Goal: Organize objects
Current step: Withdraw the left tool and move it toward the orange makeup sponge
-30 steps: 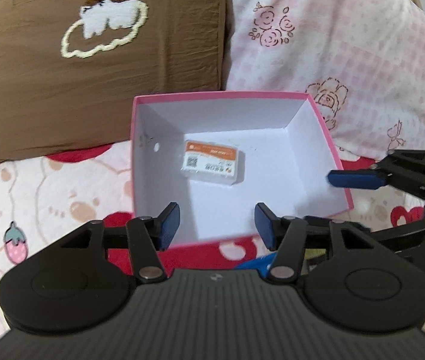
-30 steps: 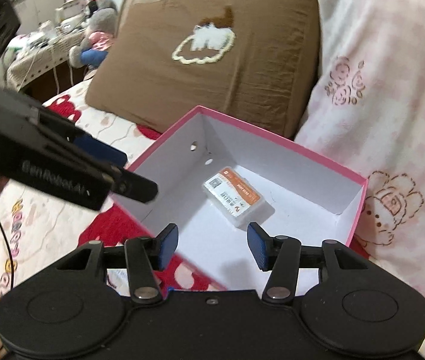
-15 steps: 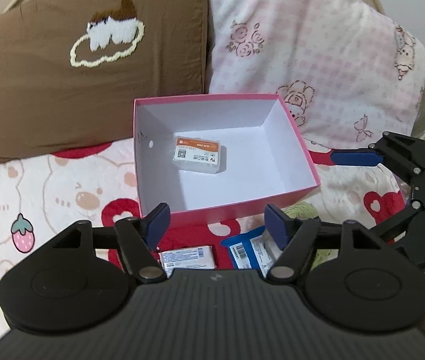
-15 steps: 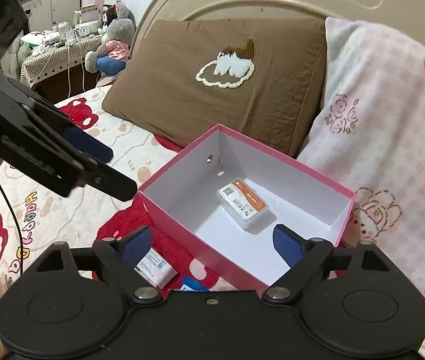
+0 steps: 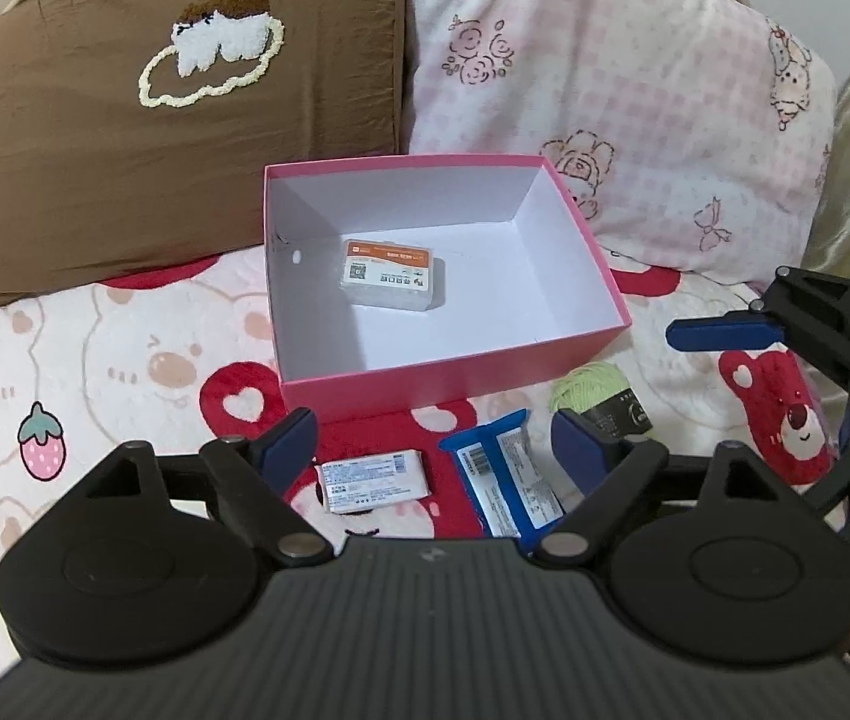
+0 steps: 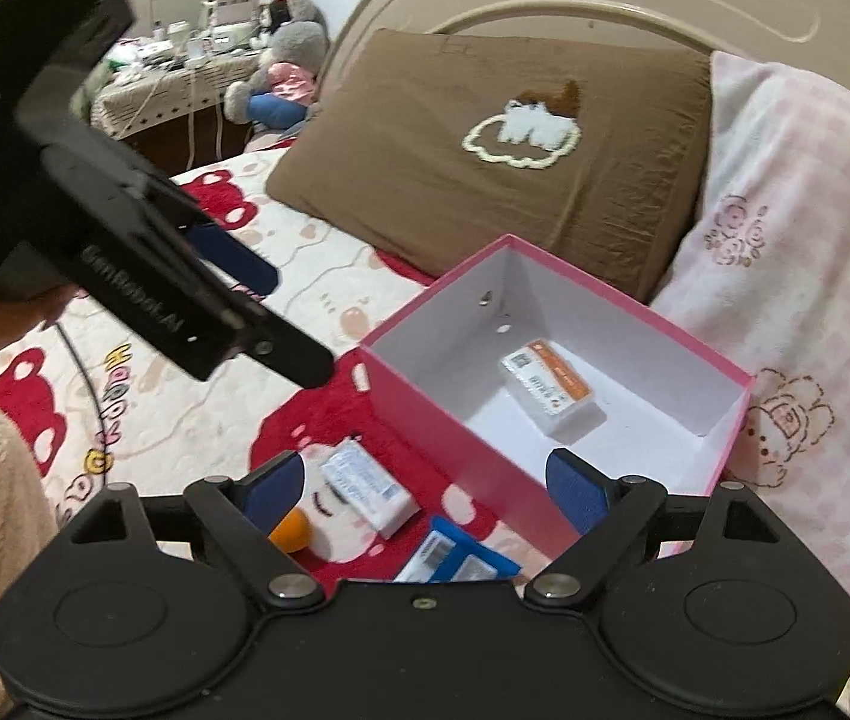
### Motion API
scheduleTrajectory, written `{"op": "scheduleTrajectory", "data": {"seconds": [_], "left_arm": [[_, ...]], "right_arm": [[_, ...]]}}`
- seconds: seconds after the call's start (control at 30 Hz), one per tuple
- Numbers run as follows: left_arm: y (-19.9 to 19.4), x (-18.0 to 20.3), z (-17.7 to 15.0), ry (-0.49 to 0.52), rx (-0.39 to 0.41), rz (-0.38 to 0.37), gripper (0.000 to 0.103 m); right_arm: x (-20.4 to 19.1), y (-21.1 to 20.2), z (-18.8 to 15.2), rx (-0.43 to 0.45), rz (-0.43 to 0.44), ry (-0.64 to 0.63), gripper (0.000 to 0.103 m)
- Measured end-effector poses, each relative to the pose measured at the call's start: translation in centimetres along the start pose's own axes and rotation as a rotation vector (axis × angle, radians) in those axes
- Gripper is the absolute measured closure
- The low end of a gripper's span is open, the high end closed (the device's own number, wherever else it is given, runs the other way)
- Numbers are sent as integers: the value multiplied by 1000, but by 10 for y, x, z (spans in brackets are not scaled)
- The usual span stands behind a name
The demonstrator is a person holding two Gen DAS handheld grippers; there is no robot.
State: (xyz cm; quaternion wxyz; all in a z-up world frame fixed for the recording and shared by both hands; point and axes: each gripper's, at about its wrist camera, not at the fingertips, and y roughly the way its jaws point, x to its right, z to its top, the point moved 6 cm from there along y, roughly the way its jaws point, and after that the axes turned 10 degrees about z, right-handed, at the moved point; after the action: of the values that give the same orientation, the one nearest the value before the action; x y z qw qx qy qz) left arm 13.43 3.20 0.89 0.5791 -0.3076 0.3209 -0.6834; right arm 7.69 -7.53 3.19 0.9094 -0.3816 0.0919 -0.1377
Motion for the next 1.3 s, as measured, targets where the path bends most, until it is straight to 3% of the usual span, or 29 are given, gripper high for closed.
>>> {"op": "scheduleTrajectory", "data": {"seconds": [0.37,0.5,0.77,0.97,1.23,1.3], "left_arm": [[7,2,-33,20,-38,10,14],[11,-1,-45,0,-61,-7,14],[30,-4,-68,-11,-113,-22,15],[48,-9,-81,-38,-158,-34,17],[63,-9,-90,-33,-155,-20,19],[69,-11,-93,-42,-171,-26,23]], "right_arm": [[-31,0,-7,0,74,-45,13],[-41,-1,-11,40,161,-83,13],[-48,14,-20,1,185,-107,13],[-41,40,-33,-54,134,-93,14],[-43,63,-49,-81,178,-81,14],[-48,69,-53,-82,188,-95,14]]}}
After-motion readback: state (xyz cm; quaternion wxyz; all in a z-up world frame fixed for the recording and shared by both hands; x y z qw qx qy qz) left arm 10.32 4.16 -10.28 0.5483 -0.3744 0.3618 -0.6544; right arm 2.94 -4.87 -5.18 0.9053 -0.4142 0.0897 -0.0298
